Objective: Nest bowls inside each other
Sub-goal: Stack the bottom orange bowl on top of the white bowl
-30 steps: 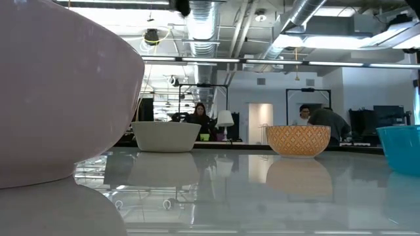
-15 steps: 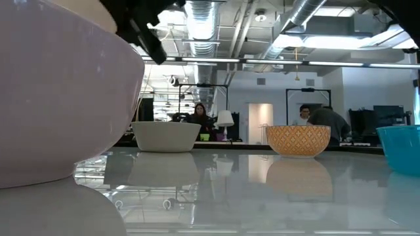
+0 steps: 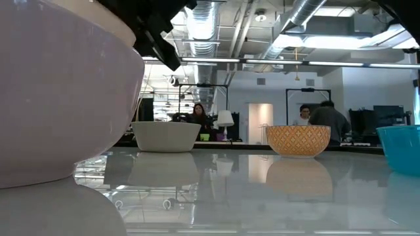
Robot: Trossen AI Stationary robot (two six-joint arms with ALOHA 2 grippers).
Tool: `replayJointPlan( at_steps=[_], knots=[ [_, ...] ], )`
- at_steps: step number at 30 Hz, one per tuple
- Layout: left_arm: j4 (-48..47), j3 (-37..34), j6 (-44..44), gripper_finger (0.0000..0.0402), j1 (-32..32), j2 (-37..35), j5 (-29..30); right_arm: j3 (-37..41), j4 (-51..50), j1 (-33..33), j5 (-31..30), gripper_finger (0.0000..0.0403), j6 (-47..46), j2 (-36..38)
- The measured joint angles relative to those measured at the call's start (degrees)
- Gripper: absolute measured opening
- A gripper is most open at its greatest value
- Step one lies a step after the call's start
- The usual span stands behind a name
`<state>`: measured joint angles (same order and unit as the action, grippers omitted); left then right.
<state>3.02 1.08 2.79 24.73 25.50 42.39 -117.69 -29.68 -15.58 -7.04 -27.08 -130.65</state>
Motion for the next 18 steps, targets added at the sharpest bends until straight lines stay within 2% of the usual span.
replayJointPlan(
  at_steps=[4, 8, 12, 15, 18],
  knots=[
    [-0.02, 0.00, 0.00, 0.0125, 0.00, 0.00, 0.00, 0.00, 0.00, 0.18, -0.36, 0.0122, 0.06, 0.00],
    [-0.02, 0.00, 0.00, 0.0125, 0.00, 0.00, 0.01, 0.02, -0.20, 0.05, 0.12, 0.0187, 0.56, 0.36],
    [-0.04, 0.00, 0.00, 0.0125, 0.00, 0.00, 0.02, -2.19, -2.44, 0.68, 3.67, 0.0250, 2.50, 1.12],
    [-0.03, 0.00, 0.00, 0.0125, 0.00, 0.00, -0.02, -5.11, -3.78, 1.15, 4.31, 0.0276, 2.59, 1.64],
    [-0.04, 0.00, 0.00, 0.0125, -0.02, 0.00, 0.00, -7.71, -5.22, 1.27, 3.97, 0.0282, 5.08, 1.63]
  ],
)
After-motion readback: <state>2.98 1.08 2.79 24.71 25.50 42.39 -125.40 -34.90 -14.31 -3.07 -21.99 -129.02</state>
